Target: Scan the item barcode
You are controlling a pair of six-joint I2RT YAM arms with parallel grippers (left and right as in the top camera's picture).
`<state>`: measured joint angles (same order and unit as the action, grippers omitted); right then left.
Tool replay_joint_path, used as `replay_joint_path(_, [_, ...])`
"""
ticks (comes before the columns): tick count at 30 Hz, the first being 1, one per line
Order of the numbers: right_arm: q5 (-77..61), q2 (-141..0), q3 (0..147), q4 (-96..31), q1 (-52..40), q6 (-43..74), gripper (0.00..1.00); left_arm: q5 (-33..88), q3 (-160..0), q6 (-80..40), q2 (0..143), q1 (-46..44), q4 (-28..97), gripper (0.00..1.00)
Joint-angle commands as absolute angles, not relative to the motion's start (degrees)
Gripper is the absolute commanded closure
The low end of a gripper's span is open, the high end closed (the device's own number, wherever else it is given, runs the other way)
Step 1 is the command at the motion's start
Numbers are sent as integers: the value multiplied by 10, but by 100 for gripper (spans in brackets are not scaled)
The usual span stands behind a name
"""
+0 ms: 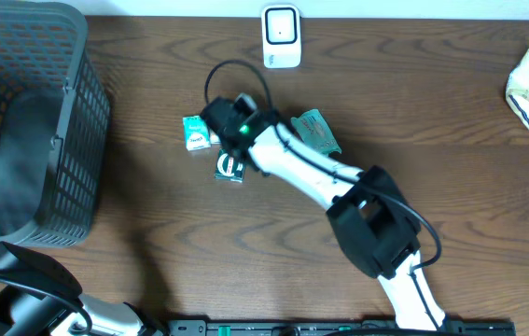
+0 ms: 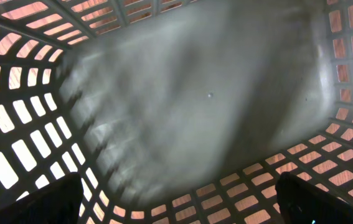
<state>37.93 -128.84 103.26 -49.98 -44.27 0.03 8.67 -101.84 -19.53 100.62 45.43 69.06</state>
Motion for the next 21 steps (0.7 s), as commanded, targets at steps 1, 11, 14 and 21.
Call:
replay_joint_path(1, [360,-1270,1052,-507,-372,33,35,85,-1017,-198,1009,456,693,2])
replay_joint_path(11, [-34,-1270,1041,-540,-225,-24,30,85,-1017,-198,1009,456,693,2])
replay_joint_path(14, [-34,-1270,1029,-536,-218,-24,34,85,-1017,-198,1009,456,693,2])
replay_joint_path(21, [-34,-1270,963,-484,-225,-24,58,85,-1017,-198,1009,456,693,2])
